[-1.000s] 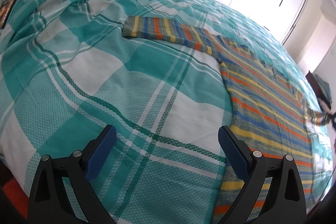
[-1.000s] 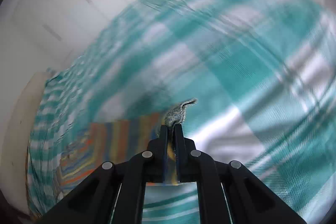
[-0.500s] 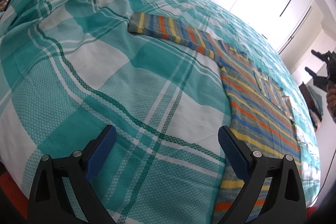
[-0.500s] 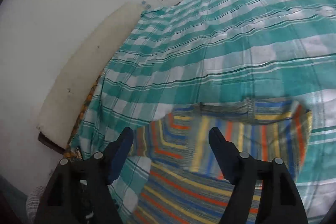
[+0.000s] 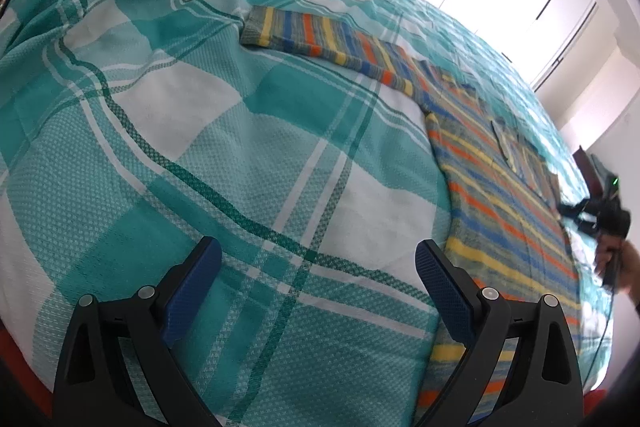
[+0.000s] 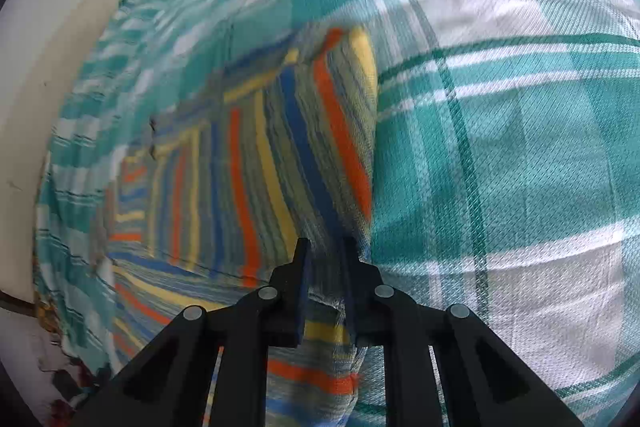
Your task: Fold small clothes
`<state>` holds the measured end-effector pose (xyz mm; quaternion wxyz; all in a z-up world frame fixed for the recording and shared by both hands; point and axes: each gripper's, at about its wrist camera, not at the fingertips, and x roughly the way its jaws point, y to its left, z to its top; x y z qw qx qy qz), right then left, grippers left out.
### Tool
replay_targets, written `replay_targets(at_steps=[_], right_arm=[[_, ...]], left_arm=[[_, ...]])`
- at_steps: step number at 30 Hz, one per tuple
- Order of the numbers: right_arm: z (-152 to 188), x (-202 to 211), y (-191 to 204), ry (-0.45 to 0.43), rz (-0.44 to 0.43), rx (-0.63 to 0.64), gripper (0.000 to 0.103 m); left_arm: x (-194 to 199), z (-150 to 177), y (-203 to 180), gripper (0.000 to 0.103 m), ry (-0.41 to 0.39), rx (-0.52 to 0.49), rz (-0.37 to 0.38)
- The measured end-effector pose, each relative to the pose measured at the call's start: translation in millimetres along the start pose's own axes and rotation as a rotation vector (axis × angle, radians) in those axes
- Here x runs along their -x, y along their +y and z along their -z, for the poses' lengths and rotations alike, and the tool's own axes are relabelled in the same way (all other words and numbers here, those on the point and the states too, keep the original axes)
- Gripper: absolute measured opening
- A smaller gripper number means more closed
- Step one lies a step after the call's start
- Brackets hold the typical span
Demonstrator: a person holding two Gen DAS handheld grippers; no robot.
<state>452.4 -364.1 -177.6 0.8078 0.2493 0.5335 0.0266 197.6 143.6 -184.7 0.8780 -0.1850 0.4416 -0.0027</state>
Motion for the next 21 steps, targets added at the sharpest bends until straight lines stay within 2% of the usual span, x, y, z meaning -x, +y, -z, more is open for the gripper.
replay_targets(at_steps=[4,6,7,8,10,12,14,17,21], right_arm=[[-33,7,25,-0.052,0.075,0.134,0.017],[-49,-10,21,-0.048,0.120,0.112,0.017],[-55,-15,18,-0.040,0.181,0.099,0.017],[-59,-24,12,-0.039,0.231,0.085,0.010],[-62,-27,5,-0.089,0.247,0.034,0.005],[-60,-21,7,-0.130,0.253,0.004,0.005],[-50,-12,19,-0.145,0.268,0.046,0.011],[-23,12,39,-0.144,0.233,0.165,0.011],[44,35,63,-0.086,0.153,0.323,0.011]], left_arm=[[-6,1,-5,0.099,0.008,-0.031,-0.030],[-9,2,-8,0.099,0.008,-0.049,-0.049],[-10,3,-10,0.100,0.009,-0.057,-0.057],[-12,4,-12,0.100,0.011,-0.071,-0.070],[-14,5,-14,0.101,0.015,-0.092,-0.089],[-16,7,-17,0.102,0.016,-0.114,-0.106],[-17,7,-18,0.102,0.020,-0.123,-0.113],[-17,7,-18,0.102,0.019,-0.122,-0.112],[-18,8,-19,0.102,0.016,-0.127,-0.118]])
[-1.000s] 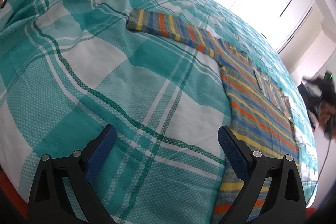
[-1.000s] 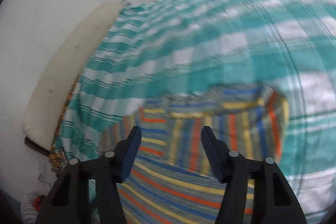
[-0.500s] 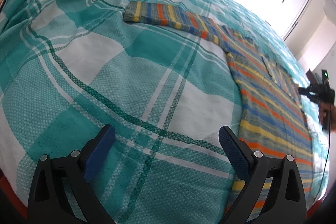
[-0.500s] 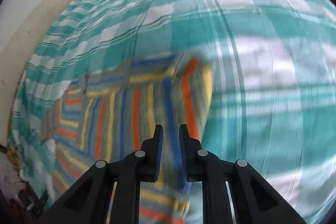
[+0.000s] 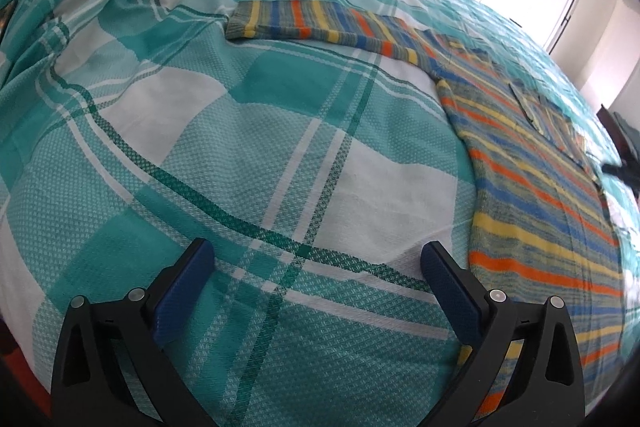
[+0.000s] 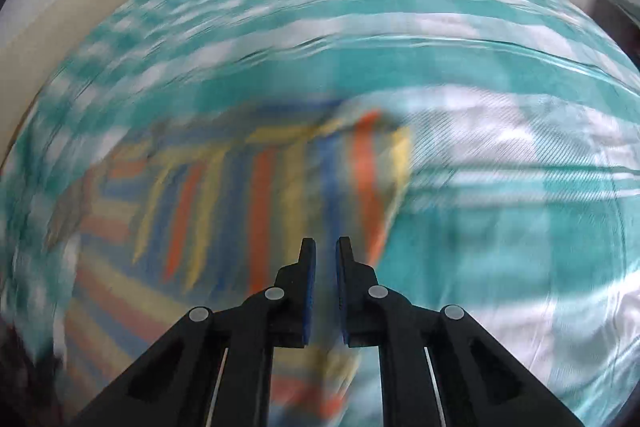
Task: Fold small clothes
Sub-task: 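Fold the held side over the sweater body and open the right gripper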
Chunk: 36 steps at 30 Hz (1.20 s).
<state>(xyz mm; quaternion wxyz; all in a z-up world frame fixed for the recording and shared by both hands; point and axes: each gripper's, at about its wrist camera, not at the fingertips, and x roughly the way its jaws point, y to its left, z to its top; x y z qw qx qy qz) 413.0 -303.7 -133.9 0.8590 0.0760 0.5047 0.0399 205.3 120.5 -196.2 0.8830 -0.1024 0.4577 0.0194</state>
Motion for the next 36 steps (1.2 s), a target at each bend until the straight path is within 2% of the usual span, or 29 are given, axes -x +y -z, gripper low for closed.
replay_targets(at_steps=[3,6,11,13,15,19,36], right_arm=[[66,24,35,0.048,-0.041,0.099,0.011],[145,48,63,0.079,-0.020,0.143,0.011],[256,95,83,0.019,-0.006,0.012,0.011],[285,103,90,0.005,0.018,-0.002,0.012],[296,108,100,0.015,0.019,0.032,0.012],[297,126,109,-0.043,0.075,0.125,0.012],[310,146,100,-0.079,0.121,0.098,0.012]], left_arm=[[0,2,-2,0.102,-0.004,-0.013,-0.017],[0,5,-4,0.102,-0.010,-0.032,-0.034],[0,9,-5,0.102,-0.030,-0.040,-0.044],[0,10,-6,0.102,-0.036,-0.040,-0.051],[0,10,-7,0.102,-0.035,-0.042,-0.060],[-1,11,-9,0.103,-0.027,-0.043,-0.071],[1,14,-12,0.103,-0.016,-0.044,-0.106]])
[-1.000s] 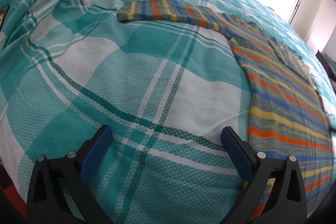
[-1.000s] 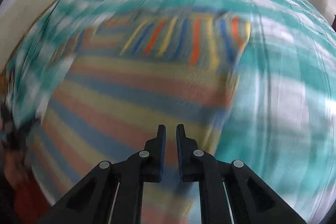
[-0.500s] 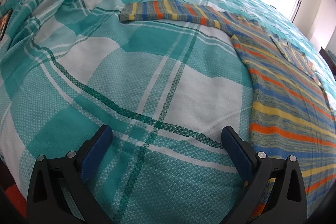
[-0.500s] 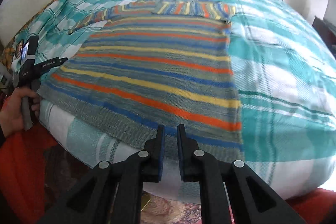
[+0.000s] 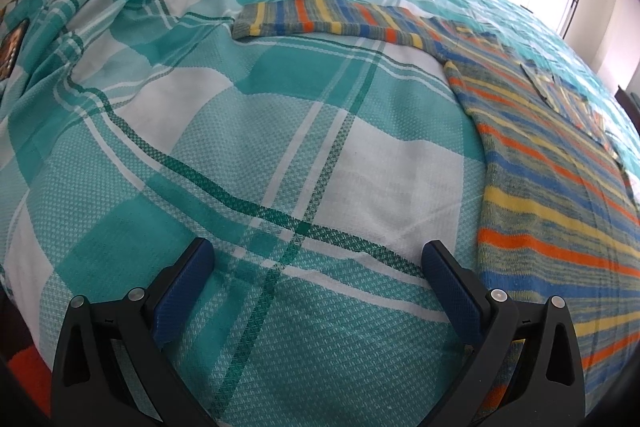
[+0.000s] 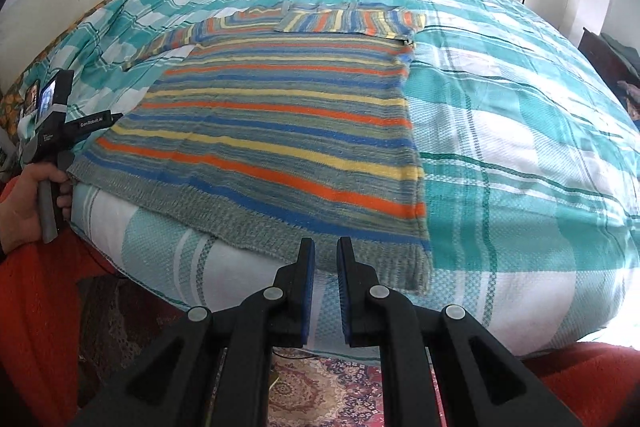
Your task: Fold small clothes
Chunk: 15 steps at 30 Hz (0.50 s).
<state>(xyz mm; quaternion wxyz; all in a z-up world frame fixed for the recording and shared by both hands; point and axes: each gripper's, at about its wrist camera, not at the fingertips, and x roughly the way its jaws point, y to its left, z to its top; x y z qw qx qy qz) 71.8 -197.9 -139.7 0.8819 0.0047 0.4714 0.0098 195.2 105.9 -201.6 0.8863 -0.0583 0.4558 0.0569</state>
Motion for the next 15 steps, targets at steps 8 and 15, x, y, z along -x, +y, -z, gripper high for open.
replay_targets(at_steps=[8,15], right_arm=[[-2.7,-3.1,-1.1,-0.029,0.046,-0.002,0.072],[-9.3,-7.2,-4.7,-0.039,0.088,-0.030,0.083]], left_arm=[[-0.3,-0.2,-0.1,0.103,0.002,-0.001,0.000],[0.1,-0.1,-0.6,0.103,0.009,0.000,0.000]])
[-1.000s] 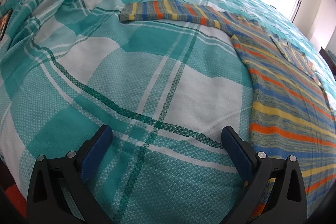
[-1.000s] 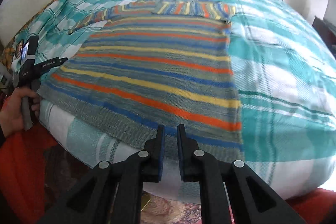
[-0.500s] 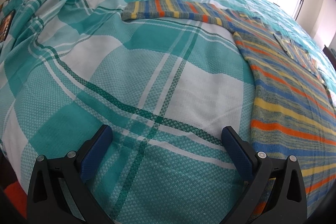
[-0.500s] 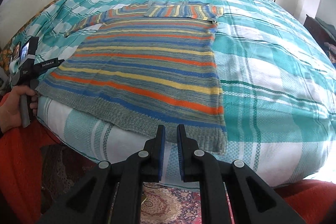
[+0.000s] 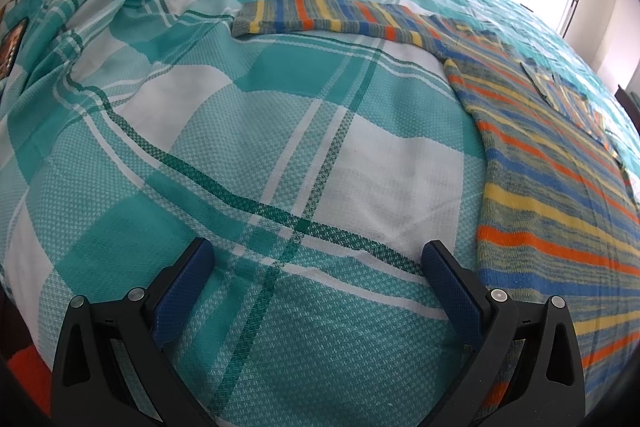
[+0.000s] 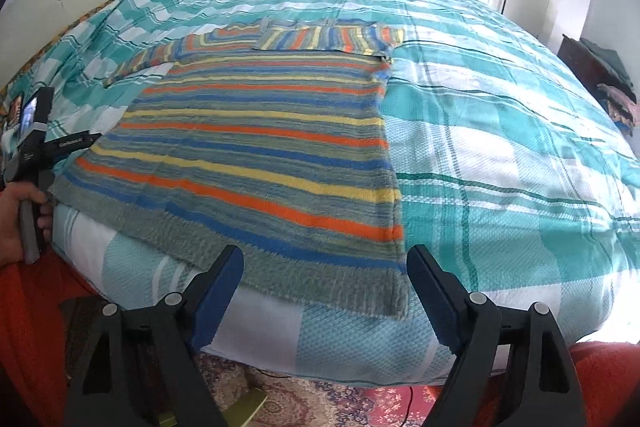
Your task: Fold small clothes
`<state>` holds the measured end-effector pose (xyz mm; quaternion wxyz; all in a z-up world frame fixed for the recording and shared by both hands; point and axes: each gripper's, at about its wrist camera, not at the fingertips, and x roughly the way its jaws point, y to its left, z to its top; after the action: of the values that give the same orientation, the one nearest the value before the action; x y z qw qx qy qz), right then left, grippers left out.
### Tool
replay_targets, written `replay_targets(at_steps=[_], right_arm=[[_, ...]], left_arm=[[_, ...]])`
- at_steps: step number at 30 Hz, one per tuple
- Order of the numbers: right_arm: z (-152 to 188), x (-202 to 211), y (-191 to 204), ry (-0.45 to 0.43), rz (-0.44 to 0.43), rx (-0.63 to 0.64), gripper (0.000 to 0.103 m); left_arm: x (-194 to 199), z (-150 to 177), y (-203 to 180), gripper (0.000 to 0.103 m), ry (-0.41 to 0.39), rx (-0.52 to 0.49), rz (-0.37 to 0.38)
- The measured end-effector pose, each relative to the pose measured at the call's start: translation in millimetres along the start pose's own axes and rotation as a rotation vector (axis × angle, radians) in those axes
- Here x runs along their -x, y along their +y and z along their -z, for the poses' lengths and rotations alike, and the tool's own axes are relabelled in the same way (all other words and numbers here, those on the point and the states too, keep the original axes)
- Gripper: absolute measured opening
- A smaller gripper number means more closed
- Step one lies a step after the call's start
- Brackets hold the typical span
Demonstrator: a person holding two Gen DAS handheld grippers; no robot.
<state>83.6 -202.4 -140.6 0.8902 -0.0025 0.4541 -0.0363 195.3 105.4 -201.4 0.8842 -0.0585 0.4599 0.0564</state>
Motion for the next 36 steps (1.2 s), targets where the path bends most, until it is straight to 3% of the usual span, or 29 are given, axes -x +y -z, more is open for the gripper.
replay_targets(at_steps=[8,11,14,17,19,22,24,27,30,34,36], right_arm=[[-5,-7,2,0.003,0.016,-0.020,0.083],[-3,-7,8,0.001,0.014,0.013,0.083],[-1,-9,11,0.002,0.003,0.032,0.083],[-2,-12,12,0.007,-0.012,0.029,0.083],[-4,-15,12,0.010,-0.027,0.018,0.083],[-8,-19,12,0.012,-0.042,0.011,0.083],[-10,-21,12,0.013,-0.047,0.008,0.083],[-12,-25,13,0.024,-0.054,0.001,0.083],[-11,-30,14,0.043,-0.058,0.003,0.083],[-11,-38,14,0.061,-0.067,0.005,0.083],[-13,-40,14,0.062,-0.071,-0.001,0.083]], left_arm=[[4,1,1,0.102,0.020,-0.034,0.016],[14,-3,5,0.102,0.045,0.016,0.040],[33,-14,19,0.102,0.021,0.143,0.206],[37,-51,35,0.102,-0.028,0.249,0.346],[26,-85,49,0.102,-0.033,0.324,0.422],[-18,-126,67,0.101,0.034,0.463,0.538],[-59,-145,81,0.100,0.082,0.566,0.518],[-98,-156,95,0.095,0.091,0.680,0.486],[-118,-163,104,0.095,0.039,0.781,0.498],[-131,-172,106,0.092,-0.024,0.842,0.454],[-132,-182,102,0.062,-0.038,0.813,0.393]])
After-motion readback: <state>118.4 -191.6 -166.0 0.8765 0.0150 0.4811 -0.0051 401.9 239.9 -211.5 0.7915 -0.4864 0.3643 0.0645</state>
